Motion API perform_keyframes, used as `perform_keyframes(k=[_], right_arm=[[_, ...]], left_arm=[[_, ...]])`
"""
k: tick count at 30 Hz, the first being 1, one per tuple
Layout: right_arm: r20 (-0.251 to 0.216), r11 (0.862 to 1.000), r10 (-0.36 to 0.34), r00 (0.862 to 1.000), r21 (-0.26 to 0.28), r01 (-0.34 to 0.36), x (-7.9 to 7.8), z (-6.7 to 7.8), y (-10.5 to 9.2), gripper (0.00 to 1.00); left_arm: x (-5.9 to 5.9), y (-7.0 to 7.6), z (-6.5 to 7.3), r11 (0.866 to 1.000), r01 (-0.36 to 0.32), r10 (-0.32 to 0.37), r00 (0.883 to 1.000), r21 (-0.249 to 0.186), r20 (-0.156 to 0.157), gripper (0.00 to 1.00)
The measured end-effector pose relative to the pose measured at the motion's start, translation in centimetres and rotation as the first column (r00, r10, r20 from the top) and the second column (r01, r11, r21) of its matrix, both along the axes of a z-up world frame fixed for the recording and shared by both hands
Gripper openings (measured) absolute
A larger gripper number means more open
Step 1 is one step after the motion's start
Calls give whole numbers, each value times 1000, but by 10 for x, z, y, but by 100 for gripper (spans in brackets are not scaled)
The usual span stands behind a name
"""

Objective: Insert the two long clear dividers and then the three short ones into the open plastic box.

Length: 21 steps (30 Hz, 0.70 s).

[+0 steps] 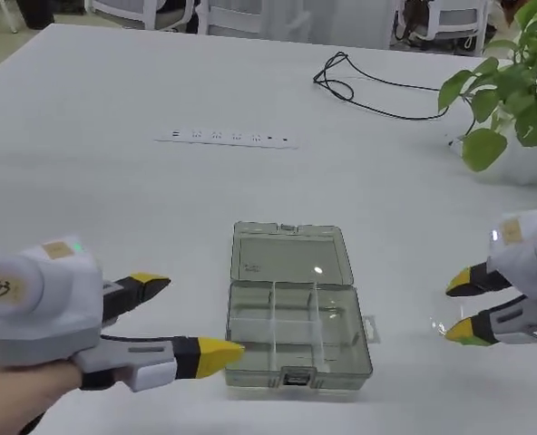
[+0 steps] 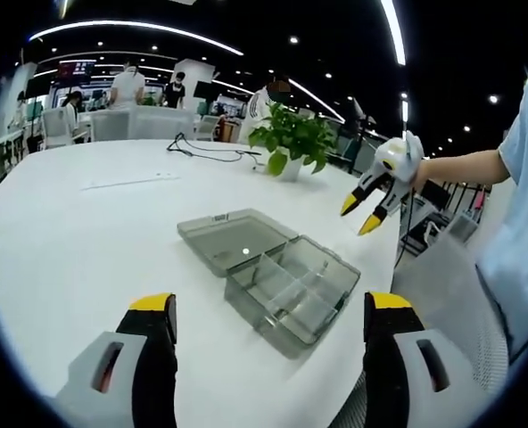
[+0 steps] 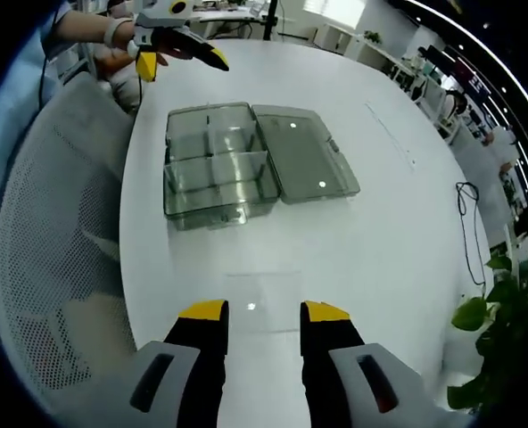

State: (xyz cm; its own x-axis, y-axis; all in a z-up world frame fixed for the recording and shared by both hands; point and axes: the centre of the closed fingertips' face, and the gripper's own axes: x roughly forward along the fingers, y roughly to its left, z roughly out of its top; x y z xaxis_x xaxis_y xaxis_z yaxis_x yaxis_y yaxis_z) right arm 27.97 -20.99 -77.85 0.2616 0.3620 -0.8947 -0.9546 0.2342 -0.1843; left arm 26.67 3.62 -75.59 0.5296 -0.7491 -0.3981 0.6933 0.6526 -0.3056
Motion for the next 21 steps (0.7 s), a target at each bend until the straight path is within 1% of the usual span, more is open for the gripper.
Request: perform_keyframes(k=[2,3,4,5,6,7,8,9,10,11,12,14,16,17,18,19,20,21], right_arm=[[10,1000,11,1000,15,-12,-1,8,13,32],[34,999,39,999,23,-40,0,13,22,32],[47,998,52,998,25,-53,1,16,28,32],[51,998,55,997,24,-56,0,18,32,32],[64,997,69,996,25,-71,0,22,40,32],[63,997,67,996,26,-68,-1,23,42,32],[68,997,70,995,28,-72,-1,25,49,32],[82,996,77,994,32,-80,-1,28,54,32],[101,995,92,991,33,-95,2,30,60,32],[107,994,96,990,33,-100,2,30,64,32],[119,992,114,986,34,-118,1,33,71,32],[149,988,147,978,18,-151,0,36,81,32],[164,986,158,974,24,-164,-1,39,90,32],[170,986,161,972,24,-167,0,39,94,32],[195,982,179,964,19,-186,0,42,100,32],[213,982,181,960,11,-187,2,43,103,32],[231,982,183,956,9,-190,4,44,106,32],[243,980,193,951,2,-199,5,44,110,32]], left_arm=[[4,-1,1,1000,-8,8,1000,-13,-14,86],[5,-2,1,1000,-12,12,1000,-20,-18,85],[8,-3,1,1000,-20,20,999,-22,-27,83],[9,-2,-3,1000,-28,28,998,-10,-49,81],[11,-3,-4,1000,-27,26,998,-14,-58,80],[12,-4,-5,999,-32,30,997,-20,-70,80],[12,-5,-6,999,-42,39,995,-26,-97,80],[13,-6,-5,998,-44,40,993,-40,-110,80],[14,-9,-4,996,-61,51,990,-71,-134,80],[15,-11,-2,993,-70,56,987,-90,-152,80],[16,-14,-1,991,-75,55,983,-112,-173,79],[18,-18,1,988,-79,54,981,-131,-187,77],[19,-24,4,984,-80,47,978,-156,-205,74],[18,-28,5,982,-81,43,975,-170,-218,73],[18,-31,6,980,-83,39,971,-179,-236,73],[19,-36,7,977,-84,33,968,-197,-250,73],[18,-39,7,975,-84,27,964,-205,-266,73],[17,-43,7,975,-77,17,961,-208,-276,71]])
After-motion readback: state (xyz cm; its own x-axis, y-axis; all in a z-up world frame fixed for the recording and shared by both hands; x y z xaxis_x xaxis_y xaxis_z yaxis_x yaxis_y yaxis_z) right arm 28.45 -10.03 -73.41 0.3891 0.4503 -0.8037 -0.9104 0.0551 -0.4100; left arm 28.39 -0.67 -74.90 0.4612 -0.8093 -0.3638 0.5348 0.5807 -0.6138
